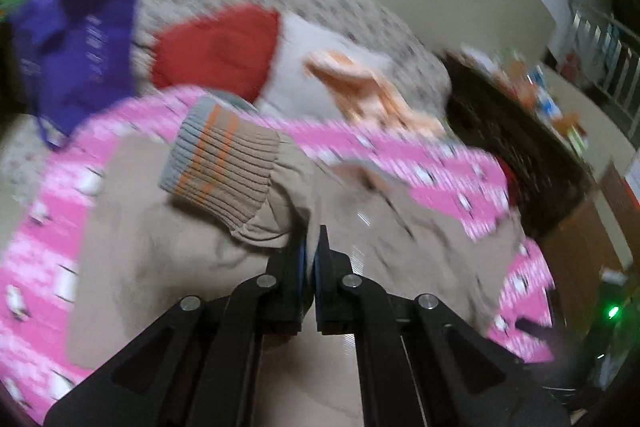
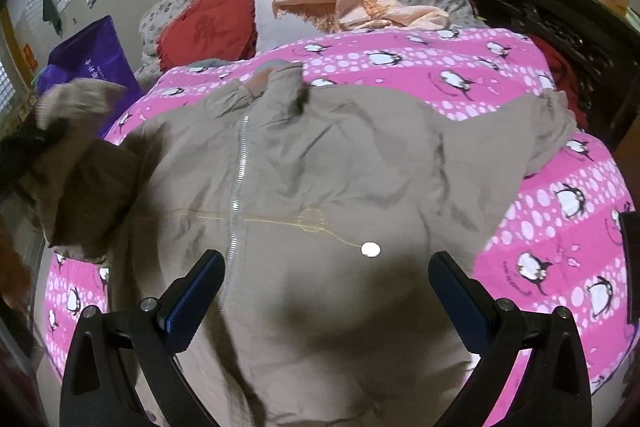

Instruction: Fold large clothes

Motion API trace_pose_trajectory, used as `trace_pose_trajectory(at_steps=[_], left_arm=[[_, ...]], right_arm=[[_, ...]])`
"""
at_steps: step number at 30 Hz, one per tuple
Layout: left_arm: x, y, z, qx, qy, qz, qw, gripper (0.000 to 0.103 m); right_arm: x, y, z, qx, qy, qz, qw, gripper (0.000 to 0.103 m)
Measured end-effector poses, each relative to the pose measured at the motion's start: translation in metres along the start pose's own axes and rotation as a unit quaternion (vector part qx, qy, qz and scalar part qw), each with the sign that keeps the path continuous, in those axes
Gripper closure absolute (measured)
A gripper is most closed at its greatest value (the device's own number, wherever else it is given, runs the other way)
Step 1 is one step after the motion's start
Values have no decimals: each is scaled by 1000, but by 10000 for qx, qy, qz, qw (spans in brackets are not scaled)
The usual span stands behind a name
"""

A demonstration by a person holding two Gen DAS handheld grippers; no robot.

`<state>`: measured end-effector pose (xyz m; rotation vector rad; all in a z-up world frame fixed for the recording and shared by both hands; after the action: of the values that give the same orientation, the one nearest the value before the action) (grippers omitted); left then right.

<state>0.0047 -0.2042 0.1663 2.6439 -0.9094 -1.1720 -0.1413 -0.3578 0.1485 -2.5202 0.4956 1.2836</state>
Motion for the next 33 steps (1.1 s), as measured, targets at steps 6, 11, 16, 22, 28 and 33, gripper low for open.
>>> trace_pose_trajectory(at_steps=[6, 11, 16, 22, 28, 33], left_arm=[[54, 55, 64, 377, -990, 508, 9931, 89], [17, 48, 90, 747, -1156, 620, 9885, 39], [-26, 4, 105, 1187, -958, -290, 9879, 33], [-17, -65, 128, 935, -1483, -1537, 9725, 33], [-4, -82, 156, 619, -1802, -1744, 9661, 33], [-16, -79, 160, 439, -1758, -1641, 9697, 33]], right_arm=[[-5, 24, 2, 142, -40, 20, 9999, 1], [0, 27, 0, 144, -150, -295, 9993, 1], [11, 15, -2, 164, -243, -769, 9966, 1], [36, -34, -2, -135, -451, -1359, 9896, 3], [80, -93, 6, -1434, -587, -794, 9847, 14], [103, -75, -7, -847, -695, -1148, 9873, 95]])
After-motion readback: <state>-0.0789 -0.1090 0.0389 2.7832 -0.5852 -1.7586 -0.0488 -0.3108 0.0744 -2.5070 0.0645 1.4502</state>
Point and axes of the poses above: each gripper's, at about its wrist camera, not at the fingertips, and x roughly the way its jaws point, y to its right, z to its underside, the point moved 2 cm from there along x, roughly the way its jaws point, and after that the axes turned 2 degrees about -x, right-handed, at the moved point
